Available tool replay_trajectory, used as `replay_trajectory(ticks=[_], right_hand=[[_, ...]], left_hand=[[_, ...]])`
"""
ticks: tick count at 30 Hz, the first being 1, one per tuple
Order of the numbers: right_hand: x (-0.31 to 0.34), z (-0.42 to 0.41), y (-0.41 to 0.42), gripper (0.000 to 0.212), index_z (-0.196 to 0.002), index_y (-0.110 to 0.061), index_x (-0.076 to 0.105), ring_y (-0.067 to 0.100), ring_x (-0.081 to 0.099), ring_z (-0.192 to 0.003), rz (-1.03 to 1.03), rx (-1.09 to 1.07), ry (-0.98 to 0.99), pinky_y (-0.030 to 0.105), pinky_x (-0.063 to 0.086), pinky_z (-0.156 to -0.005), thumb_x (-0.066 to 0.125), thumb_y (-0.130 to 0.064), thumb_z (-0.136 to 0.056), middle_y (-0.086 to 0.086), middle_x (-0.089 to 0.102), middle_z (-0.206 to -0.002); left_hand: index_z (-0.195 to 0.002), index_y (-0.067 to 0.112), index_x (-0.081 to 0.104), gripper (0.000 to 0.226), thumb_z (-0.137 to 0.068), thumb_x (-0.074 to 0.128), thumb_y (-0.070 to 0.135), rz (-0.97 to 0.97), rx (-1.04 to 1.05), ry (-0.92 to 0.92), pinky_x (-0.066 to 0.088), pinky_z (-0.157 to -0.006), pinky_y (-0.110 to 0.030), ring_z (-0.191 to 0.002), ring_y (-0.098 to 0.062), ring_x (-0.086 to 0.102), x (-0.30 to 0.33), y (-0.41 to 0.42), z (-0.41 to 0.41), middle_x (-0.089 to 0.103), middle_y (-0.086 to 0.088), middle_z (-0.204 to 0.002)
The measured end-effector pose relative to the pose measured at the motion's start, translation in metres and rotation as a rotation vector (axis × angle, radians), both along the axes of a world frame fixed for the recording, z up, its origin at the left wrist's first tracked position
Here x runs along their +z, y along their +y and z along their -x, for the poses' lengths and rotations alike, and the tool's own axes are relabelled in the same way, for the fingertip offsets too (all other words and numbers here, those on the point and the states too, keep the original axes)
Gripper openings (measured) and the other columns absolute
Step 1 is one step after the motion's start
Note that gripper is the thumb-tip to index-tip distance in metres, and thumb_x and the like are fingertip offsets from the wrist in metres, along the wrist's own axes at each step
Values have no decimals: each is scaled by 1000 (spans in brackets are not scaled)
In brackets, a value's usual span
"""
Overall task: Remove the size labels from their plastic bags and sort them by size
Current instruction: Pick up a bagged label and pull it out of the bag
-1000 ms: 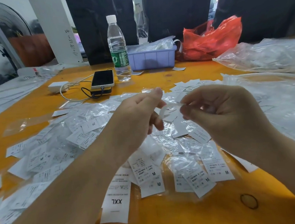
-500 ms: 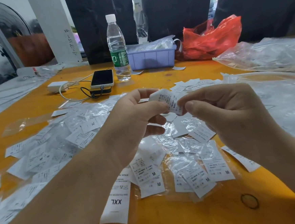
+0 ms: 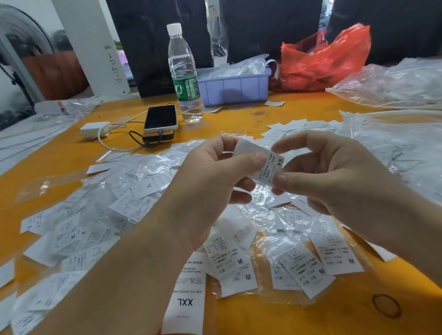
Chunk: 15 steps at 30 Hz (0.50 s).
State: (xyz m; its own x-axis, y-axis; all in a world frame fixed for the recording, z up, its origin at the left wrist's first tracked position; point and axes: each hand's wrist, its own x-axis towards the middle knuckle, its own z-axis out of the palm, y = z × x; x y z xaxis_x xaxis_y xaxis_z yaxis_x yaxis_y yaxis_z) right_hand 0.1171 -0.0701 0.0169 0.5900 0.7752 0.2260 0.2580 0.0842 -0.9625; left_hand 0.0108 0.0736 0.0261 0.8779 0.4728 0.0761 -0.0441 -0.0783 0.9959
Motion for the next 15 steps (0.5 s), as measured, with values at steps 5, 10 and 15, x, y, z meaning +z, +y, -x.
replay_trajectory(ticks=[5,10,15], right_hand=[[0,3,1,38,-109,-16,62,1,50,-38,29,20,-9,8,35,-39,73,-22,-73,7,70,-69],[2,-1,2,51,-112,-12,58,8,27,-39,-17,71,275,19,23,-35,59,-55,-83,3,53,-63],[4,1,-1,71,-125,-29,50,11,39,-49,-28,208,498,22,32,-39,48,-71,-68,7,56,-76]], left_hand=[[-90,13,66,3,-90,65,17,-189,44,-1,53,-55,-23,-59,-9,60,-2,-3,1,69,2,-72],[-104,41,49,24,-93,62,23,-588,252,-116,53,-55,-40,-61,-22,60,-3,-8,3,63,-3,-73],[-92,29,68,22,-94,54,12,-759,251,-139,48,-58,-21,-72,-11,60,-2,-13,2,64,5,-72]])
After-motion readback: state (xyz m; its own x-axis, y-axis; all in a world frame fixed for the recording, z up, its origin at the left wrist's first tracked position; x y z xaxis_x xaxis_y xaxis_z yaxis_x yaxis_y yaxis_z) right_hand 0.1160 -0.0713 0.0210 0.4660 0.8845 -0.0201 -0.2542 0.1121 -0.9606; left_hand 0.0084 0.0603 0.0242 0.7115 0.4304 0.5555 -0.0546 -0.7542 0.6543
